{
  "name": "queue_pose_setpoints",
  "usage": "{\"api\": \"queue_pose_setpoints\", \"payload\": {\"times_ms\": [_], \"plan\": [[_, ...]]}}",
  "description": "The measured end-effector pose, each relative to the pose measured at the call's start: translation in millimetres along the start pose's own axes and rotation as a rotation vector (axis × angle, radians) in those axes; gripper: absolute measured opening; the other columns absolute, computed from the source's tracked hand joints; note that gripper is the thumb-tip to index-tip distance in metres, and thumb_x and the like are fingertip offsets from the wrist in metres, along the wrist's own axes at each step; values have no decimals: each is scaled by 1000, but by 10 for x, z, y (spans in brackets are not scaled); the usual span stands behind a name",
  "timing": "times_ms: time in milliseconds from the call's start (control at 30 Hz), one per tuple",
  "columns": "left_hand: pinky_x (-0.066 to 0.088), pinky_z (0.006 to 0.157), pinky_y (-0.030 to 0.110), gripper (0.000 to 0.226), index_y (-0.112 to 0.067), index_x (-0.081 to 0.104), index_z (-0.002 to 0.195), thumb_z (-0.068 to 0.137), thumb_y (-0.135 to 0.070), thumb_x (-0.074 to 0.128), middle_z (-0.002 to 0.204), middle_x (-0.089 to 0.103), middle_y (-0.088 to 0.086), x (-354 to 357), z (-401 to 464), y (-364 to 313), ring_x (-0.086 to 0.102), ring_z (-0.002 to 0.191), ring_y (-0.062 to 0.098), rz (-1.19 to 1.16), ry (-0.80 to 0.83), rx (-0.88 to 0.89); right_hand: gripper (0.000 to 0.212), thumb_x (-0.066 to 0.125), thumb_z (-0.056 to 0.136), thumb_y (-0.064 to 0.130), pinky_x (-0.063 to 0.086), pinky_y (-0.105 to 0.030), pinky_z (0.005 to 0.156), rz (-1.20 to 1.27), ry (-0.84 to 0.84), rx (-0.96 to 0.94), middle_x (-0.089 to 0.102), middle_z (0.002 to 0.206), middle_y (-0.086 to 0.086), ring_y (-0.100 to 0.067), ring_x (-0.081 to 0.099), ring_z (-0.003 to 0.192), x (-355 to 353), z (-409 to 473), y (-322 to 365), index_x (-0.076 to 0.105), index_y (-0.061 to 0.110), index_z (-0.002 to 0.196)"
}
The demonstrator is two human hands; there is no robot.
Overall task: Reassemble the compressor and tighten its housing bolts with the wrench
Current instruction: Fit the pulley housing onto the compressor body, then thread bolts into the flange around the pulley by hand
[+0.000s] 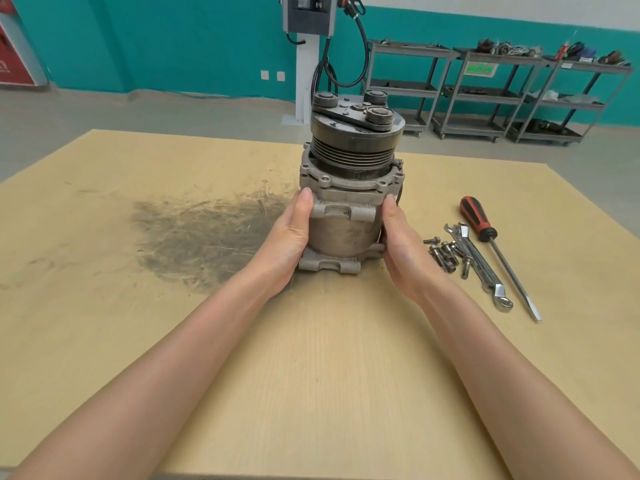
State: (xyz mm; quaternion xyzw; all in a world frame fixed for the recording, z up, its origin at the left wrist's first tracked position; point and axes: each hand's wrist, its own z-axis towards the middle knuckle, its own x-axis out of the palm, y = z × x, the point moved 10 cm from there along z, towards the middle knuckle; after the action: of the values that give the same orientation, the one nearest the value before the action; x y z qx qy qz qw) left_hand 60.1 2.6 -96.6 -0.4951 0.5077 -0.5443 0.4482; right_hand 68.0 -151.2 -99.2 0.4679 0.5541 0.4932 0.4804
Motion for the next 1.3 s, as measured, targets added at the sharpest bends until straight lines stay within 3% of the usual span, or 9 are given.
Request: {"api": "queue_pose_setpoints", "payload": {"times_ms": [100,167,333,467,633,800,1000,1100,1300], "plan": [[21,124,41,106,-26,33,155,70,-90,36,158,36,-10,-29,-13,51,30,147,7,46,-59,39,92,24,80,75,32,6,75,-107,-69,-70,19,160,15,19,37,115,-68,-46,-15,10,25,157],[21,124,41,109,-25,30,156,69,-90,35,159,35,-10,-65,-49,85,29,147,5,97,-72,82,95,23,79,76,20,9,89,-168,-101,-88,15,158,18,30,29,110,-132,-68,-39,5,24,158],[20,124,42,116,-24,26,157,66,-94,42,161,32,-9,-112,-115,120,27,148,6,97,-14,126,78,30,96,65,16,-43,123,-40,-212,15,20,163,-5,-18,20,149,-422,-39,-258,16,17,156],[21,124,40,103,-21,29,156,74,-83,41,159,35,-8,-84,-153,96,29,147,7,64,-35,123,43,43,105,31,55,-30,91,106,-397,-32,58,134,-16,-23,65,113,-755,-144,-110,48,3,138],[26,122,36,81,-25,36,153,86,-71,43,152,44,-15,-29,-199,46,37,141,1,84,-14,161,23,47,97,12,53,-22,56,-208,-604,-194,72,72,-1,-12,66,56,-1314,-346,245,69,8,100],[30,115,18,81,-29,34,153,84,-71,42,150,45,-19,-30,-208,67,39,136,-7,116,-24,185,12,62,91,29,38,-26,58,-881,-401,-91,63,74,7,-14,59,72,-1167,-296,221,67,19,85],[35,112,19,86,-24,40,150,81,-75,52,141,54,-24,-40,-153,30,45,132,-7,84,-9,211,43,60,84,62,45,-34,70,-1297,-160,213,56,98,0,-23,56,95,-932,-297,-79,46,21,84],[42,91,4,100,-14,41,147,69,-72,67,128,63,-24,-31,-132,-45,53,121,-11,98,-10,271,33,53,92,54,48,-37,82,-1332,-167,206,54,109,-4,-27,55,105,-855,-320,-61,48,21,89],[43,100,12,118,-7,33,151,60,-68,78,147,52,0,-21,-69,-21,51,130,-1,23,-12,284,18,62,94,34,51,-35,69,-1001,-388,-102,66,91,2,-21,62,83,-934,-350,335,60,17,91]]}}
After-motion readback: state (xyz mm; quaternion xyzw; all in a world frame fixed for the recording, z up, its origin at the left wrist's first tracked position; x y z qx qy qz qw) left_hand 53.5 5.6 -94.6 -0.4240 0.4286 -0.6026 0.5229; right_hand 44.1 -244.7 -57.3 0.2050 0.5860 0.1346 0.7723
